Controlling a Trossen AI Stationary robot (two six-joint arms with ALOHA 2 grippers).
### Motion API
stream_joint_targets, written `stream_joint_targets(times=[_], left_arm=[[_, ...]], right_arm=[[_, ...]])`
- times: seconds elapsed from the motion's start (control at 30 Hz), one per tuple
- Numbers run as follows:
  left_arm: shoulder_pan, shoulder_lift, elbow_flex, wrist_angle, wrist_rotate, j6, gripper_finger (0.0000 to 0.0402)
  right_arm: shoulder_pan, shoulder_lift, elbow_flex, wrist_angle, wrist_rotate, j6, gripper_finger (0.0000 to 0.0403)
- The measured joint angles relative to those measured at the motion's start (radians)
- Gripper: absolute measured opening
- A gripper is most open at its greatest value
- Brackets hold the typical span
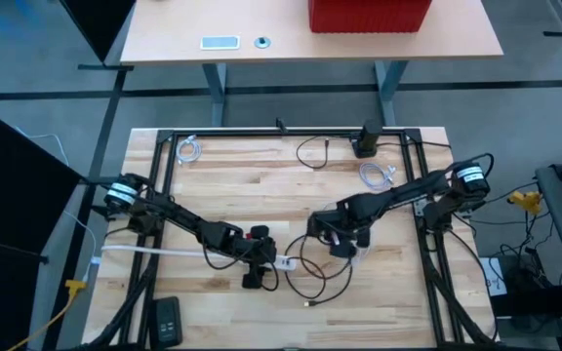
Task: Insert USB
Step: Insert the blue charger cable into the white outlet extension
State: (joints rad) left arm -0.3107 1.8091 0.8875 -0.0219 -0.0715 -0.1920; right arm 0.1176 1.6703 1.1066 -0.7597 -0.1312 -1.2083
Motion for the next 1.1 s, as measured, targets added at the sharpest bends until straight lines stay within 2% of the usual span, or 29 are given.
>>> stream_joint_targets(times=[0.13,0.27,0.57,0.67,0.8,0.93,1.1], left_arm=[[-0.001,0.000,0.000,0.000,0.001,0.060,0.0193],[-0.005,0.000,0.000,0.005,0.002,0.152,0.0193],[-0.014,0.001,-0.002,0.054,0.002,0.284,0.0193],[-0.013,0.001,-0.002,0.076,0.003,0.285,0.0193],[-0.013,0.001,-0.002,0.117,0.003,0.284,0.0193],[-0.010,0.004,-0.002,0.141,0.003,0.279,0.0193],[-0.010,0.032,-0.001,0.160,0.003,0.261,0.0193]], right_arm=[[-0.039,0.000,0.086,-0.096,-0.091,0.110,0.0000],[-0.079,0.000,0.139,-0.071,-0.224,0.135,0.0000],[-0.151,0.000,0.130,0.297,-0.657,0.249,0.0000],[-0.150,0.000,0.126,0.349,-0.687,0.247,0.0000],[-0.149,0.019,0.121,0.438,-0.740,0.326,0.0000],[-0.145,0.075,0.120,0.502,-0.825,0.359,0.0000],[-0.147,0.153,0.119,0.561,-0.880,0.369,0.0000]])
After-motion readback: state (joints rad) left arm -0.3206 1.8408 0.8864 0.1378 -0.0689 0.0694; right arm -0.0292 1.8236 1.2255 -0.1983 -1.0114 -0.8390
